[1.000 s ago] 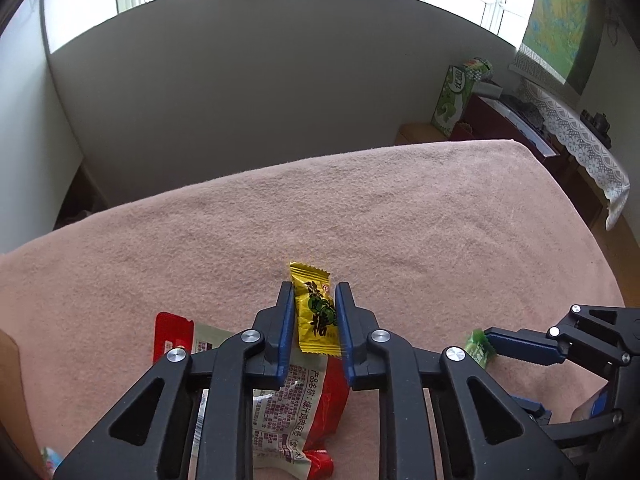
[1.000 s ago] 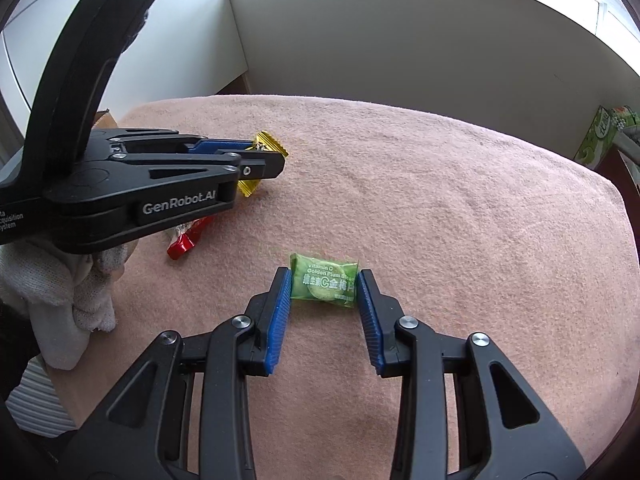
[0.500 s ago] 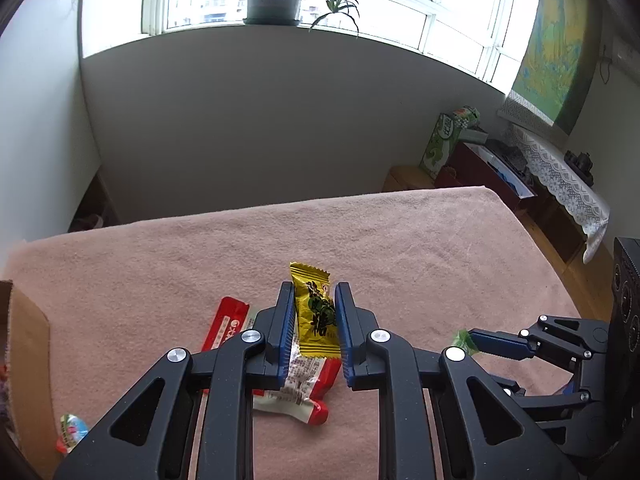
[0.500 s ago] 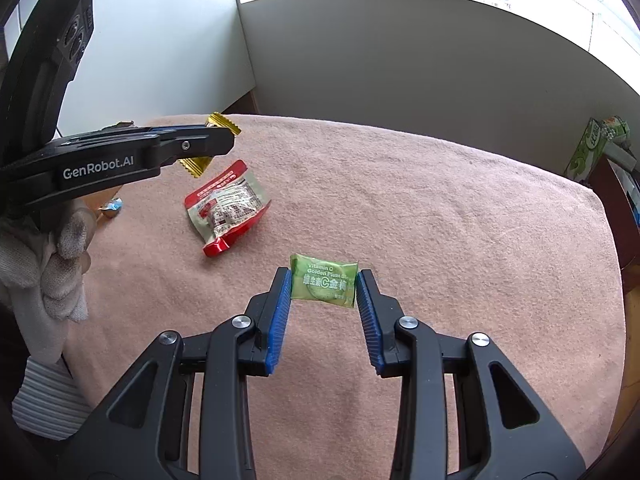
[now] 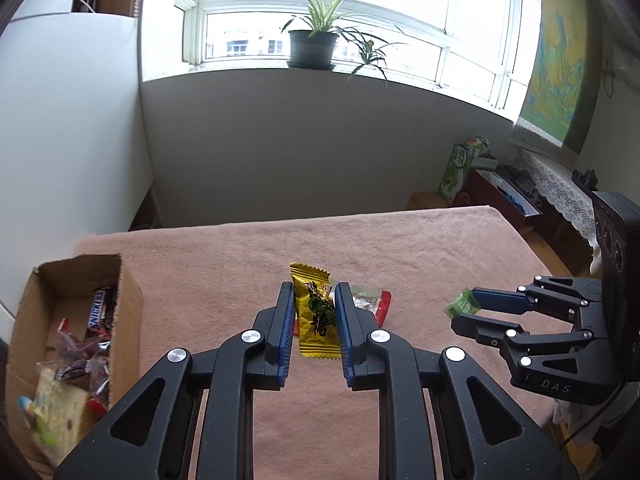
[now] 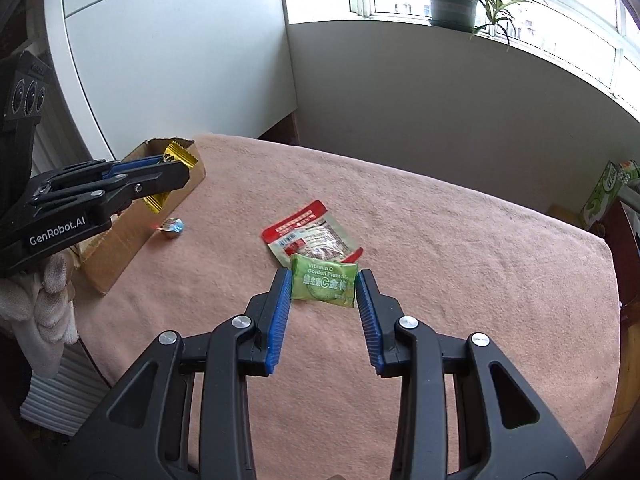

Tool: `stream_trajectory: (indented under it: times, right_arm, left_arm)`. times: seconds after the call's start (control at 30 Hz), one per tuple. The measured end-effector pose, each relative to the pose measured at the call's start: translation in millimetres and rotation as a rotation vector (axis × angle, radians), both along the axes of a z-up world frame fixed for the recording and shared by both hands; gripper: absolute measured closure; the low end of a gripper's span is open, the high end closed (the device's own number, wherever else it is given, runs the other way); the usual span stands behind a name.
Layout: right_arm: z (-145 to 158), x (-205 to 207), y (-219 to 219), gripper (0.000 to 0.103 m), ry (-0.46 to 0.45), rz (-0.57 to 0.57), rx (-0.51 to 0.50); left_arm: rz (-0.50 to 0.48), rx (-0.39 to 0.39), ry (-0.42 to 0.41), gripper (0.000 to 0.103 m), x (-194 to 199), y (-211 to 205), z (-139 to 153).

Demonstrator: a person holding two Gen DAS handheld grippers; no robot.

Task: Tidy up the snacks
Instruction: 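Carry both candies into the cardboard box and open both grippers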

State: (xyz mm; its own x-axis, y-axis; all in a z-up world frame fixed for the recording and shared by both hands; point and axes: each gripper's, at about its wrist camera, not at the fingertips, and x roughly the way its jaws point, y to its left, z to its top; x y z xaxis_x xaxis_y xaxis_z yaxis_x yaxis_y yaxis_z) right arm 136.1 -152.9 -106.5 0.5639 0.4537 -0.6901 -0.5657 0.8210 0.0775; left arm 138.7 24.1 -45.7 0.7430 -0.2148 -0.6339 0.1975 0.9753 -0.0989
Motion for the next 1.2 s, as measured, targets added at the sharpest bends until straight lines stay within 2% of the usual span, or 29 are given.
stream_trajectory:
  times: [0.23, 0.53, 0.8, 1.07, 1.13, 1.17, 1.2]
  right_arm:
    - [15, -7, 46, 0.068, -0.014, 0.072, 0.003]
    - [35, -6, 119, 0.068, -0.029, 0.185, 0.014]
    - [32, 3, 203, 0.068, 0.015, 0.295, 0.006]
    - [15, 5, 263, 0.068, 0.076, 0.353, 0.009]
    - [13, 6, 270, 0.064, 0.089, 0.359, 0.014]
    - [13, 5, 272, 0.06, 0.091, 0.362, 0.014]
    - [13, 5, 274, 0.051, 0.088, 0.362, 0.011]
  left_arm:
    - [0.057, -0.002, -0.026, 0.085, -24, 36, 6]
    - [0.186, -0.012, -0.028, 0.085, -58, 106, 4]
    - [0.303, -0.015, 0.014, 0.085, -83, 161, -15]
    - [0.347, -0.032, 0.04, 0.085, -93, 183, -30]
    - [0.352, -0.037, 0.042, 0.085, -92, 185, -31]
    - [0.356, -0.041, 0.041, 0.085, -92, 186, -32]
    - [0.358, -0.045, 0.041, 0.084, -92, 187, -33]
